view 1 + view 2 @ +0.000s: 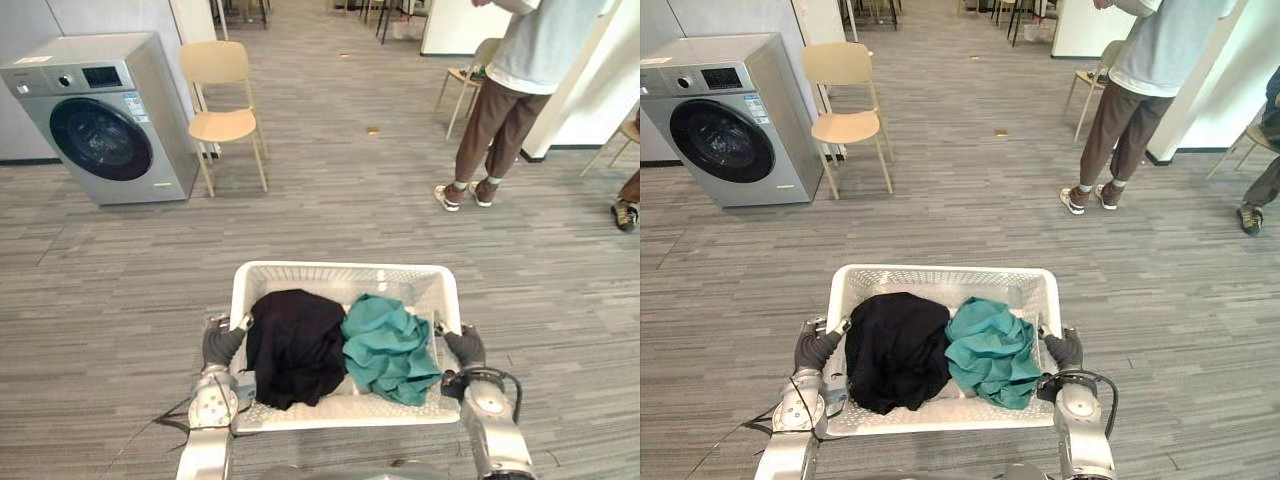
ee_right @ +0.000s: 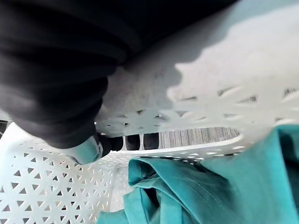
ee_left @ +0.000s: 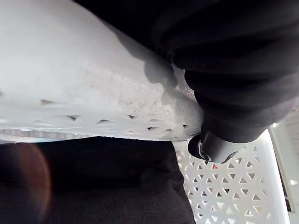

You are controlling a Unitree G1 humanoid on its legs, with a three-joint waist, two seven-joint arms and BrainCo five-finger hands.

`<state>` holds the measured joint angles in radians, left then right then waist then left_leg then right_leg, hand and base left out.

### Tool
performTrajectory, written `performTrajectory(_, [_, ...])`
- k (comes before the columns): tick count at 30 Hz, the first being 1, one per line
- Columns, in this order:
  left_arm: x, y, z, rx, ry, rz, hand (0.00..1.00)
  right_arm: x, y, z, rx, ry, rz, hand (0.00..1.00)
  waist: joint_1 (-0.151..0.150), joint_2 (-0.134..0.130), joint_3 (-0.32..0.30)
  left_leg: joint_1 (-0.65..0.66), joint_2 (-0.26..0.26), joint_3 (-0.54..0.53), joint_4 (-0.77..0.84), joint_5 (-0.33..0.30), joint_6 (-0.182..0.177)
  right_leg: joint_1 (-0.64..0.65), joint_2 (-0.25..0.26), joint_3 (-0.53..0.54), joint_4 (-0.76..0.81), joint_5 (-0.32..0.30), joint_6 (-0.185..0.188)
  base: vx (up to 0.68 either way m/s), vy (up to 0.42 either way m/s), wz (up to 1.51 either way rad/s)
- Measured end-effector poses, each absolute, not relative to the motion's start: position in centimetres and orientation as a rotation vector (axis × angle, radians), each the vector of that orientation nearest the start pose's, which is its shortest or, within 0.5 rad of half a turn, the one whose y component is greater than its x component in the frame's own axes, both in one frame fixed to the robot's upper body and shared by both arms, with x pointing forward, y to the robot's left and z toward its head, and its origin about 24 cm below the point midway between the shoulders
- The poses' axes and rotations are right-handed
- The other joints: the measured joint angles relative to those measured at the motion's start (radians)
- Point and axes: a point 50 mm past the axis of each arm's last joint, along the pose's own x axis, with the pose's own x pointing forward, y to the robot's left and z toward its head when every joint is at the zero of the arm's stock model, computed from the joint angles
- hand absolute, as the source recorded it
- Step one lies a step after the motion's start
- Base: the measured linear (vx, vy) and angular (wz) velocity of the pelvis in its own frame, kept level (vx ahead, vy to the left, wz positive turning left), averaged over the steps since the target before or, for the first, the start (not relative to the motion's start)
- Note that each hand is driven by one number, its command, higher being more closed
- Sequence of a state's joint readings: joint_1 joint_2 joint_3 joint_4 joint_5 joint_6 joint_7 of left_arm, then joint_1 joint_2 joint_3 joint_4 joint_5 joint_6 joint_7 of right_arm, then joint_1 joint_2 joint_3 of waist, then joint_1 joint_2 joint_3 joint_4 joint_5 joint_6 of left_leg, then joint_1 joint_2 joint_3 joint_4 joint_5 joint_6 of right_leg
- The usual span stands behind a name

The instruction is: Pick up the laundry basket with both hands and put the clothes into the washing machine.

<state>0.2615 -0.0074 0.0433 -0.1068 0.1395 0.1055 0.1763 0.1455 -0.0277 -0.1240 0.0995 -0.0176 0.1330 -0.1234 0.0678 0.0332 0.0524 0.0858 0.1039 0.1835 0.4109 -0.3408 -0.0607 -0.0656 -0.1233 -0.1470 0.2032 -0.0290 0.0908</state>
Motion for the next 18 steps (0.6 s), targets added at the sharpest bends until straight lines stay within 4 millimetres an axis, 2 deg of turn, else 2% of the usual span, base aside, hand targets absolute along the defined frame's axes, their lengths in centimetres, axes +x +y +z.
performTrajectory(1, [19.5, 18.3, 0.2, 0.159, 0.243, 0.285, 1.0, 20.8, -20.2, -2.4, -0.062, 0.367, -0.29, 1.0, 0.0, 0.0, 0.0, -0.002, -0.003, -0.008, 0.008, 0.007, -0.009, 0.013, 0.0, 0.0, -0.023, 0.009, 0.0, 0.17, -0.014, -0.05])
performTrajectory(2, [19.7, 18.3, 0.3, 0.162, 0.237, 0.276, 1.0, 20.8, -20.3, -2.3, -0.058, 0.365, -0.299, 1.0, 0.001, -0.017, 0.006, -0.04, -0.014, -0.044, 0.068, 0.01, -0.017, 0.041, -0.022, 0.002, -0.067, 0.028, 0.0, 0.13, 0.045, -0.04])
performTrajectory(3, [19.7, 18.2, 0.3, 0.165, 0.236, 0.272, 1.0, 20.7, -20.5, -2.4, -0.053, 0.366, -0.308, 1.0, 0.004, -0.029, 0.009, -0.051, -0.022, -0.054, 0.07, -0.01, -0.001, 0.049, -0.033, 0.006, -0.081, 0.034, 0.006, 0.1, 0.05, -0.02])
performTrajectory(4, [19.8, 18.3, -0.2, 0.203, 0.253, 0.239, 1.0, 19.8, -20.0, -4.4, 0.001, 0.453, -0.332, 1.0, -0.002, -0.058, -0.041, -0.086, -0.033, -0.1, -0.096, 0.069, 0.021, 0.074, -0.029, 0.029, -0.208, 0.106, 0.023, 0.03, 0.038, -0.02])
performTrajectory(11, [19.8, 18.3, -0.2, 0.203, 0.254, 0.239, 1.0, 19.6, -20.2, -4.6, 0.004, 0.458, -0.343, 1.0, -0.004, -0.06, -0.046, -0.093, -0.034, -0.09, -0.105, 0.082, 0.018, 0.041, -0.034, 0.037, -0.196, 0.107, 0.022, 0.0, -0.005, -0.03])
performTrajectory(18, [19.6, 18.0, -0.3, 0.199, 0.256, 0.232, 1.0, 18.4, -20.1, -6.2, 0.041, 0.518, -0.362, 1.0, -0.038, -0.062, -0.045, -0.096, -0.036, -0.088, -0.172, 0.11, 0.011, 0.022, -0.047, 0.023, -0.201, 0.11, 0.019, -0.03, -0.034, 0.0])
